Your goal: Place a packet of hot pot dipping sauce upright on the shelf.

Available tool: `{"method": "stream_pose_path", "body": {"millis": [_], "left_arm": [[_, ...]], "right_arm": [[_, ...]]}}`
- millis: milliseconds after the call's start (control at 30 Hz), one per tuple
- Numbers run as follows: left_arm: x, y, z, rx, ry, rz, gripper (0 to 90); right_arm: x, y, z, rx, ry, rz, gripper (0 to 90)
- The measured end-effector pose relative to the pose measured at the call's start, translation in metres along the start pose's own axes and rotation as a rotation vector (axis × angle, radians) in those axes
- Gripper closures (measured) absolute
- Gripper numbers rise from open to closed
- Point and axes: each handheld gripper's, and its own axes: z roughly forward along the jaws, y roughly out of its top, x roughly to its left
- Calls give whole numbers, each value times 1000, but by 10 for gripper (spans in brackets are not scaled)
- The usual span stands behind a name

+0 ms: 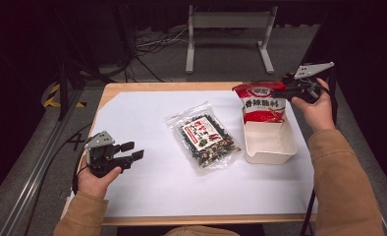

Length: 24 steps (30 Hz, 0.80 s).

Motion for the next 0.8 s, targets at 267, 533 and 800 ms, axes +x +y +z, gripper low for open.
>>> {"method": "stream_pose_path", "body": {"millis": [267,533,800], "left_arm": [[-1,2,4,4,-11,6,460],[-2,4,7,12,-18,8,459],[-3,4,9,12,-20,17,459]], "right_arm": [[-1,-17,-5,-6,-53,65,893],[0,-30,-5,21,-85,102,894],[1,-40,4,64,-87,115,893]]}}
